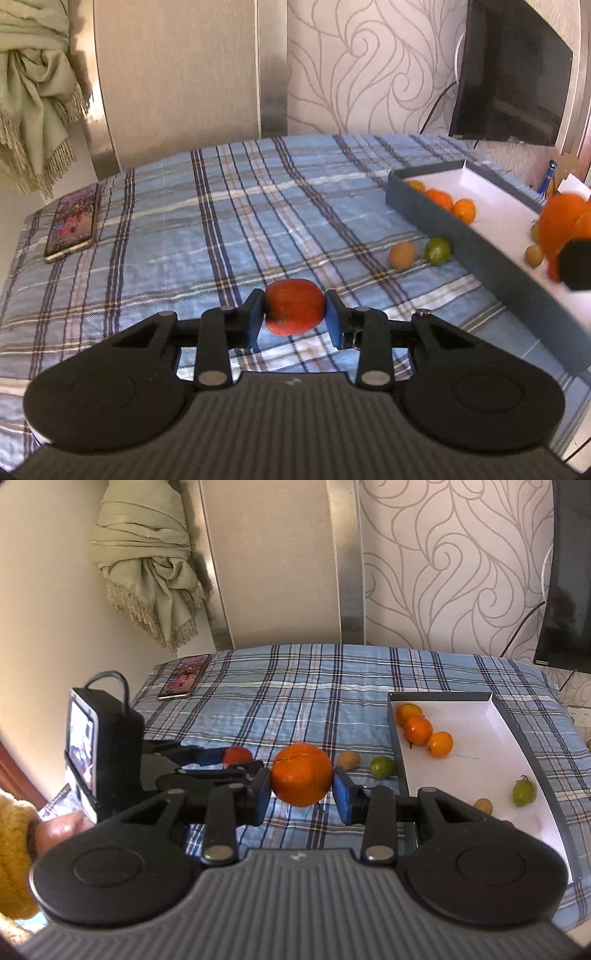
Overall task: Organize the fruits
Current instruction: 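Carry the red apple with the left gripper while the right gripper carries the orange over the box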
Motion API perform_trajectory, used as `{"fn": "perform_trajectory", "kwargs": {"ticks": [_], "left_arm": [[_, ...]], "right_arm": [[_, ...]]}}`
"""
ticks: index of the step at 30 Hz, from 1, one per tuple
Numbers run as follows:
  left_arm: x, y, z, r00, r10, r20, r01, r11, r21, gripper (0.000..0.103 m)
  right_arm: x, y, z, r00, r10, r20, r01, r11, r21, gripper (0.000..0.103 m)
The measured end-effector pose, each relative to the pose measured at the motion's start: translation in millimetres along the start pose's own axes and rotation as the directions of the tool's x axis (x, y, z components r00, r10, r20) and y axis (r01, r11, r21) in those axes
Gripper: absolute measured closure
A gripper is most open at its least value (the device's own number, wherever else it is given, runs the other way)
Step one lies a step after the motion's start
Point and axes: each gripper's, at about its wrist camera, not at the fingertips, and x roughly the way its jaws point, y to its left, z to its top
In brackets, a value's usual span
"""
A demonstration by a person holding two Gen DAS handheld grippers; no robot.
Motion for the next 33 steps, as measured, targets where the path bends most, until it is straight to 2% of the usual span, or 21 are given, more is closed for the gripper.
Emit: {"fn": "perform_trajectory", "kwargs": {"ticks": [22,33], "left_arm": [[-39,-18,-2,0.995,0.096,0.001,-0.096,0.995,-0.037,0.063],[-43,-31,6,0.995,0.102,0.013,-0.102,0.994,-0.037,0.063]], "right_arm": [[-16,-14,-12,0.995,0.099,0.001,-0.099,0.995,-0.010,0.064],[-21,-23,-13,0.992,0.124,0.010,-0.124,0.992,-0.017,0.064]]}}
